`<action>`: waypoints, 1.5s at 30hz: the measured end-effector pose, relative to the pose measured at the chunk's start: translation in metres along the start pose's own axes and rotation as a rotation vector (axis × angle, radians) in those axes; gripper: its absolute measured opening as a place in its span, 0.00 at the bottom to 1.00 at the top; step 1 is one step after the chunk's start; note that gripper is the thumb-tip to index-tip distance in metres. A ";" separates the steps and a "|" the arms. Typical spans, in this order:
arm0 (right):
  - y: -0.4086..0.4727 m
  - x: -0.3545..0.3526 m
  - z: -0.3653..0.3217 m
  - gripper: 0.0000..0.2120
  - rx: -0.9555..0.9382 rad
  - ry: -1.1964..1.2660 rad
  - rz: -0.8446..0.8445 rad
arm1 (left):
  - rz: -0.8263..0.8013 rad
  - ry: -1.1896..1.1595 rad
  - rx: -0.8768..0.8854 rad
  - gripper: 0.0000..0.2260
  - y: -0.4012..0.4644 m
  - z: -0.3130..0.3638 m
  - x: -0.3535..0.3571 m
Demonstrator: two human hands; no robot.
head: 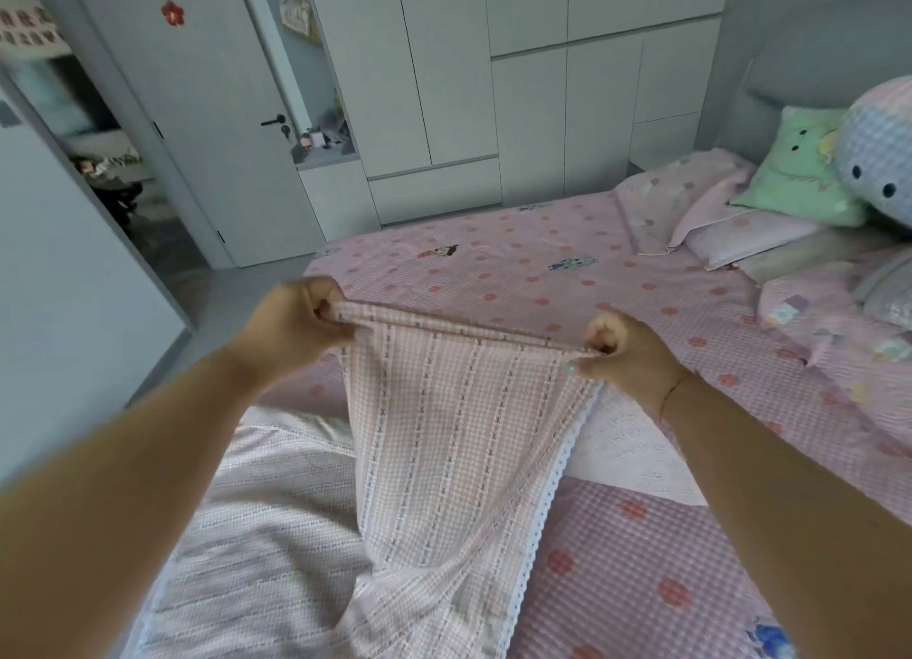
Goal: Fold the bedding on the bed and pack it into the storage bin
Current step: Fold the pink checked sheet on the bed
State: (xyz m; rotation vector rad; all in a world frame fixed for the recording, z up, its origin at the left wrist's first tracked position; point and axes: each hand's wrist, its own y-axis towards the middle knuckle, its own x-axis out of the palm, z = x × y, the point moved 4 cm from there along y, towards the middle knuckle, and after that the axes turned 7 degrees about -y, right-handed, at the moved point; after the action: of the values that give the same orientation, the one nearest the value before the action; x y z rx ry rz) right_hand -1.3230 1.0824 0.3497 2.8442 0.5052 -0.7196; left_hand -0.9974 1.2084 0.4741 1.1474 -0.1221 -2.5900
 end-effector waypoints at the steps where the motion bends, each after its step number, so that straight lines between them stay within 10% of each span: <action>1: 0.005 -0.003 -0.008 0.13 -0.002 0.027 -0.013 | 0.030 -0.017 0.012 0.13 0.005 0.007 -0.007; 17: 0.021 -0.151 -0.195 0.04 -0.361 0.421 0.322 | 0.410 -0.347 0.426 0.08 0.043 0.211 -0.128; 30: 0.036 -0.077 -0.036 0.08 -0.024 -0.121 -0.170 | -0.203 -0.026 -0.046 0.17 0.025 0.070 -0.011; 34: 0.025 -0.065 -0.025 0.31 -0.056 0.006 -0.179 | -0.300 0.119 -0.130 0.09 0.017 0.050 0.012; 39: 0.012 -0.059 -0.039 0.27 -0.125 0.027 -0.191 | -0.333 0.016 -0.190 0.11 0.008 0.045 0.008; 45: 0.014 -0.038 -0.052 0.18 -0.169 0.026 -0.260 | -0.535 0.590 -0.123 0.20 -0.011 0.057 0.041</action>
State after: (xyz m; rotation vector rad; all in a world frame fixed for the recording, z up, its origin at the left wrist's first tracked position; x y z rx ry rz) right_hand -1.3267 1.0715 0.4143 2.6612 0.9063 -0.6454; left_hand -1.0680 1.2034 0.4810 2.0530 0.5309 -2.4741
